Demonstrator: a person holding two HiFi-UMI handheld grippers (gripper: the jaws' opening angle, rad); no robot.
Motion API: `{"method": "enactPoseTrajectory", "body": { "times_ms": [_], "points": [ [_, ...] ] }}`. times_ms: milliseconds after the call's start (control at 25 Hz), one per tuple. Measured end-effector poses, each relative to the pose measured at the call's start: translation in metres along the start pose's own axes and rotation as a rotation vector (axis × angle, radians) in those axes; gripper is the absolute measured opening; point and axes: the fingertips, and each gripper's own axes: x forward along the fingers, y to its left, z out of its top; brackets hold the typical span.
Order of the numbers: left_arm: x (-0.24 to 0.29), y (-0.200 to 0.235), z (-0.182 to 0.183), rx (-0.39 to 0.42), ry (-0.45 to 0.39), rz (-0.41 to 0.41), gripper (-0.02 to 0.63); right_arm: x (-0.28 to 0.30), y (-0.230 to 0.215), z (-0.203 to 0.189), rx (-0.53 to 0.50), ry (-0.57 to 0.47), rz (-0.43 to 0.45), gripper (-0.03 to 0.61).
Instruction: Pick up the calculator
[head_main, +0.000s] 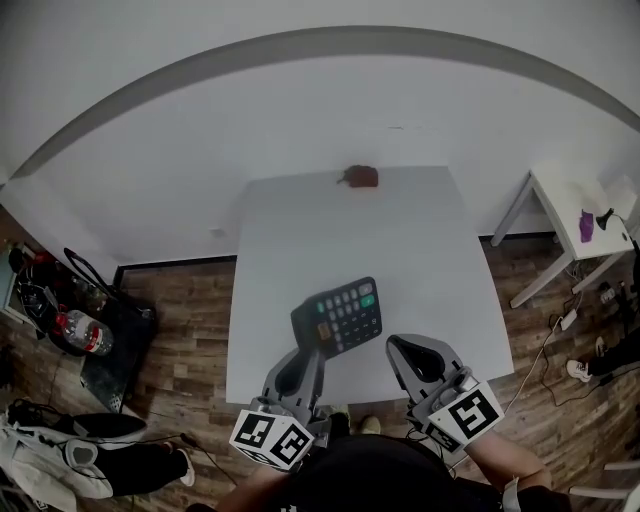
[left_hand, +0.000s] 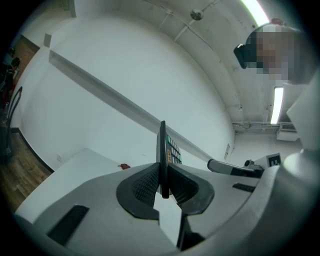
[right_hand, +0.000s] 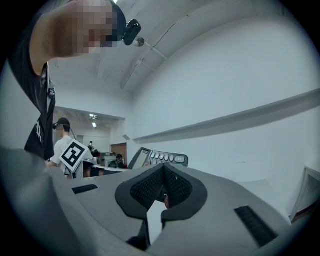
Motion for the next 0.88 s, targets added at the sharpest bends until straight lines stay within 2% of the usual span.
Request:
{"method": "enactPoseTrajectory", "body": {
  "times_ms": [120, 240, 720, 880],
  "points": [
    [-0.003, -0.004, 0.005, 0.009, -0.013, 0.005, 0.046, -0.001, -0.002, 0.001, -0.006, 0.009, 0.002, 0.012],
    [-0.003, -0.005, 0.007, 0.013, -0.019, 0.012, 0.046, 0.003, 0.0, 0.013, -0.003, -0.046, 0.021, 0.011],
    [-0.007, -0.01, 0.003, 0.028, -0.014, 0.003, 0.046, -0.006, 0.003, 0.009, -0.014, -0.002, -0.005, 0.011],
    [-0.008, -0.013, -0.001, 0.033, -0.007, -0.003, 0.046, -0.009, 0.003, 0.01, -0.013, -0.017, 0.002, 0.011]
  ]
}}
